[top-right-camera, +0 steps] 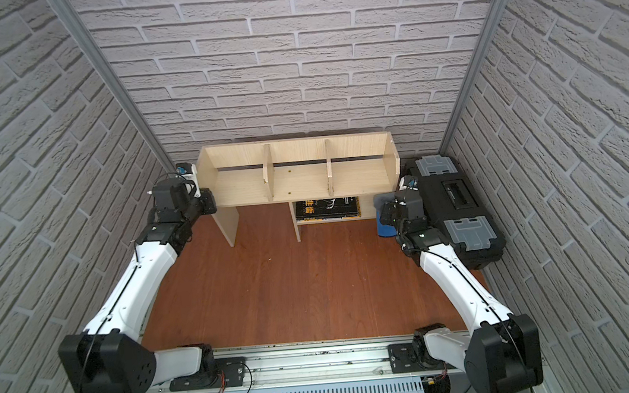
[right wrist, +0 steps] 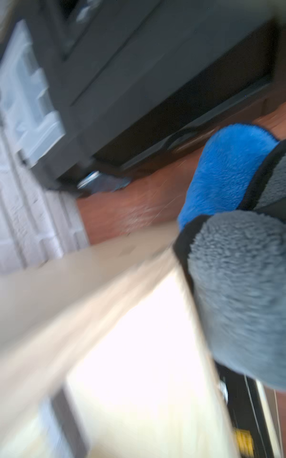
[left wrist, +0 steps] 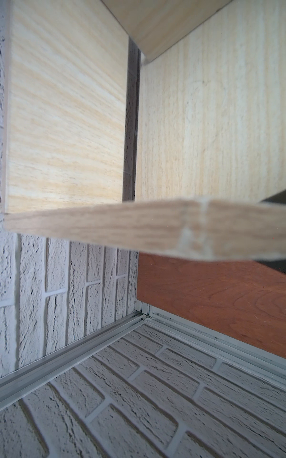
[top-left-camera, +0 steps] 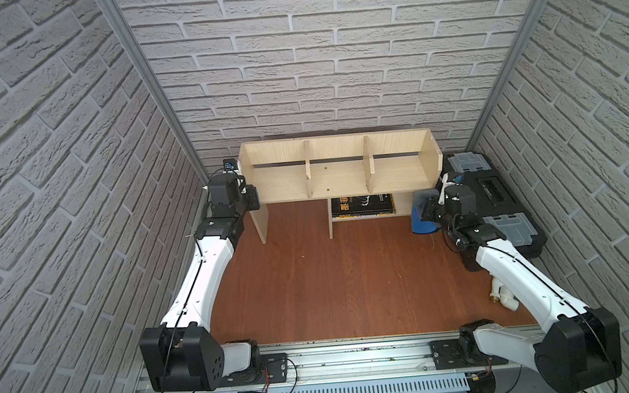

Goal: Wipe the bookshelf clean with a cloth
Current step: Wipe the dust from the shelf.

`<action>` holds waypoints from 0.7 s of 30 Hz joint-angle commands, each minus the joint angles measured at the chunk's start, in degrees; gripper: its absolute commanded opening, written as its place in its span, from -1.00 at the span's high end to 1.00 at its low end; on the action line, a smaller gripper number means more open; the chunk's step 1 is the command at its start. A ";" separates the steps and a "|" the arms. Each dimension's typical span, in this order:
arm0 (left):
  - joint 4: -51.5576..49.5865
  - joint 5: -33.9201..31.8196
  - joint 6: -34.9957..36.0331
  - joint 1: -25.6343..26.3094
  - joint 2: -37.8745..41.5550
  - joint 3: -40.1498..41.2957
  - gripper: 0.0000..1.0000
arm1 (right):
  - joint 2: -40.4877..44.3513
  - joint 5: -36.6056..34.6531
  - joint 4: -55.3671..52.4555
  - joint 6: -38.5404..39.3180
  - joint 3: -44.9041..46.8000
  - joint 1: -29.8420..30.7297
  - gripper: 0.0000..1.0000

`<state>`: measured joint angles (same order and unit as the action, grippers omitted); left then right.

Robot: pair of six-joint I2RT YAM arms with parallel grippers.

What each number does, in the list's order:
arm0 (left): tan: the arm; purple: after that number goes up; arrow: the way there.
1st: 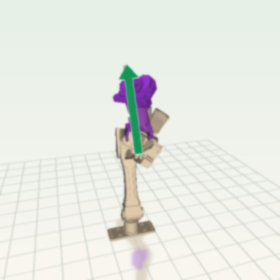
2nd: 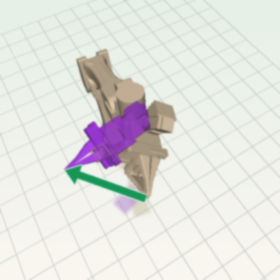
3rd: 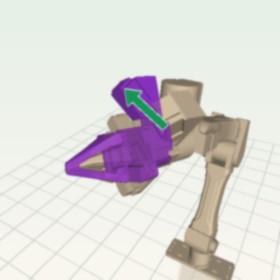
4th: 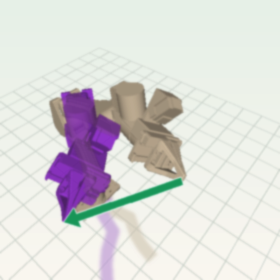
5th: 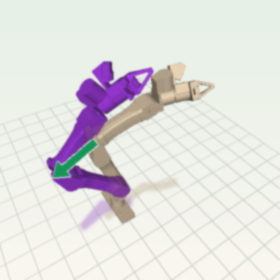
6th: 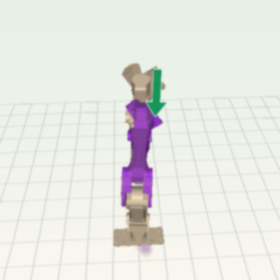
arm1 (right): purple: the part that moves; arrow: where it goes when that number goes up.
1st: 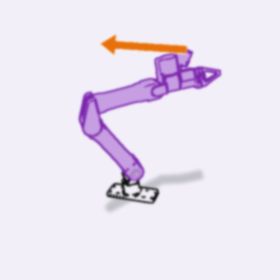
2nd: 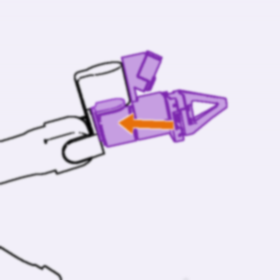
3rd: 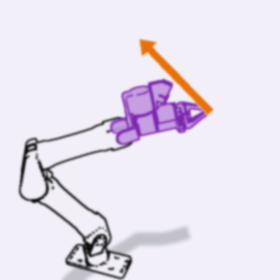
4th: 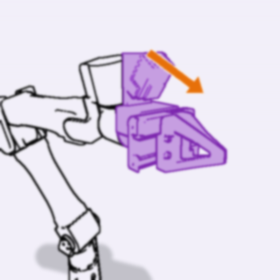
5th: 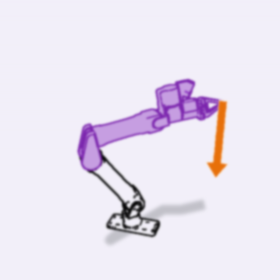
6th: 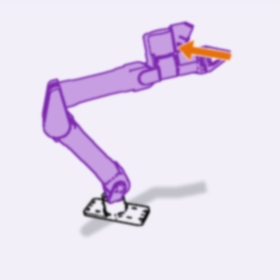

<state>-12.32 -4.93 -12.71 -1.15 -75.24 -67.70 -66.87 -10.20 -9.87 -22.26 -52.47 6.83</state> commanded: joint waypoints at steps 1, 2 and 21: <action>2.72 -1.16 -1.18 -0.98 -0.22 1.43 1.00 | -1.93 7.05 1.68 2.73 -3.54 1.27 0.95; 2.87 -0.89 -0.94 -0.99 -0.11 1.51 1.00 | -2.54 7.14 1.78 2.51 -4.22 2.08 0.95; 3.22 0.37 -0.12 -0.94 -0.70 1.70 1.00 | -16.79 -1.03 4.49 0.64 -18.14 29.93 0.95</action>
<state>-11.49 -3.66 -12.12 -1.61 -75.05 -67.16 -80.49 -9.69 -8.40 -21.91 -67.13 34.04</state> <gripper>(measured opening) 0.169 0.090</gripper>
